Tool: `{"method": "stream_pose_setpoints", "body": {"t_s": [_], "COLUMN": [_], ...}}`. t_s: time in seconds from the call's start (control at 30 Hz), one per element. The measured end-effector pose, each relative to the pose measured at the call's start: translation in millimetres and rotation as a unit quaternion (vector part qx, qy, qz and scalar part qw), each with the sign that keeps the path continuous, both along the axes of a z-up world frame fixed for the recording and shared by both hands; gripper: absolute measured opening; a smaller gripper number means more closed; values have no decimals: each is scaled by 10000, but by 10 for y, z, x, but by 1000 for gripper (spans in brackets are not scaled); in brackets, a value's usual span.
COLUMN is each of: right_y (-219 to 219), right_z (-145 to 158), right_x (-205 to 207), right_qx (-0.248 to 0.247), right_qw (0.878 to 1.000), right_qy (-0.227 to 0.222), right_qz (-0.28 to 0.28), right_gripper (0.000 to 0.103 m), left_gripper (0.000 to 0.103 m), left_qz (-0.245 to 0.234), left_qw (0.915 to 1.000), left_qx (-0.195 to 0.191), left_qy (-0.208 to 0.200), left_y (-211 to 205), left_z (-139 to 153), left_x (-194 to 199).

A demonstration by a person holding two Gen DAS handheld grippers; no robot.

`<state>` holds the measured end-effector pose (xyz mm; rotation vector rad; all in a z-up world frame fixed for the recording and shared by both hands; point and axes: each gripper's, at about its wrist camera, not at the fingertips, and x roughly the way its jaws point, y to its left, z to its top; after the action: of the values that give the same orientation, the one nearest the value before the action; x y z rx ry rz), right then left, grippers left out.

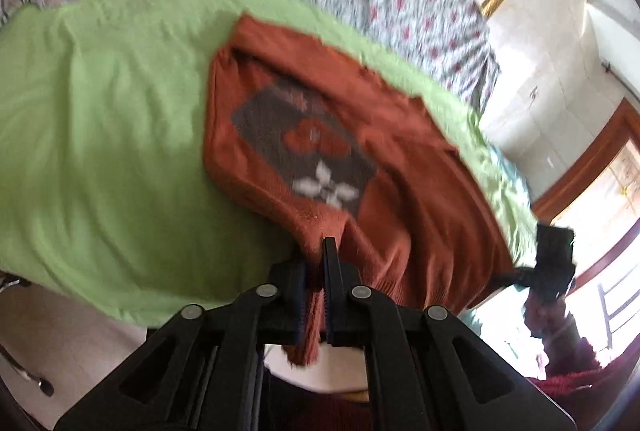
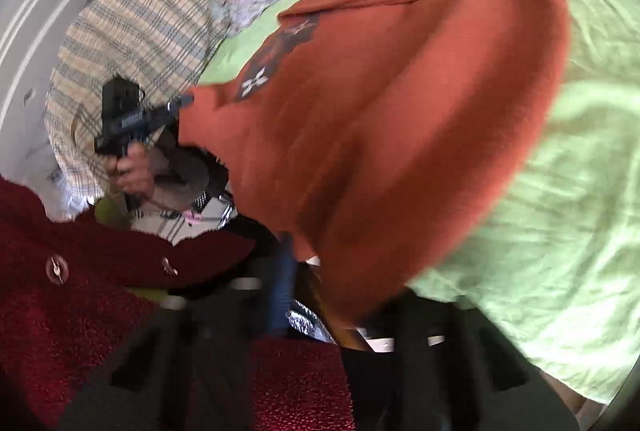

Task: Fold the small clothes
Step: 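Lift the hem with both grippers and fold it onto the collar, then release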

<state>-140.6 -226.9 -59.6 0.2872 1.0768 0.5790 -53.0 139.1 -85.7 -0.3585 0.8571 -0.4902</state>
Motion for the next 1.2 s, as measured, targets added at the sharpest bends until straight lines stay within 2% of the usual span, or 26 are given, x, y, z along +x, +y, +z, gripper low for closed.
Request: {"method": "stream_pose_setpoints", "body": {"t_s": [0.13, 0.23, 0.33, 0.4, 0.47, 0.63, 0.73, 0.97, 1.07, 1.2], "right_y": [-157, -158, -23, 55, 101, -141, -287, -517, -645, -812], "right_z": [144, 37, -127, -191, -141, 385, 566, 917, 1067, 1135], "right_x": [-58, -70, -83, -92, -146, -267, -256, 31, 330, 918], "right_qx": [550, 547, 210, 287, 402, 1435, 1614, 1716, 1589, 1197], "right_qw": [9980, 9983, 9996, 9992, 9991, 9862, 9797, 9658, 9611, 9617], "right_qy": [-283, -88, 179, 270, 137, -771, -1068, -1691, -1896, -1810], "right_qz": [-145, -164, -99, -62, 18, -308, -516, -960, -1229, -1674], "right_gripper": [11, 14, 14, 11, 8, 8, 7, 7, 7, 7], "left_gripper": [14, 12, 5, 4, 4, 4, 4, 4, 4, 4], "left_qz": [-220, -376, -511, -503, -367, 113, 306, 546, 689, 903], "left_qw": [9989, 9976, 9970, 9973, 9983, 9973, 9946, 9855, 9823, 9820], "left_qx": [-5, 166, 493, 533, 376, -210, -467, -587, -530, -442], "left_qy": [418, 552, 291, 26, -250, -694, -876, -1497, -1660, -1597], "left_y": [-36, -110, -206, -216, -145, 90, 167, 169, 70, -52], "left_z": [-211, -341, -331, -221, -46, 319, 487, 987, 1132, 1202], "left_x": [87, 95, -1, -88, -176, -224, -186, 210, 623, 1224]}}
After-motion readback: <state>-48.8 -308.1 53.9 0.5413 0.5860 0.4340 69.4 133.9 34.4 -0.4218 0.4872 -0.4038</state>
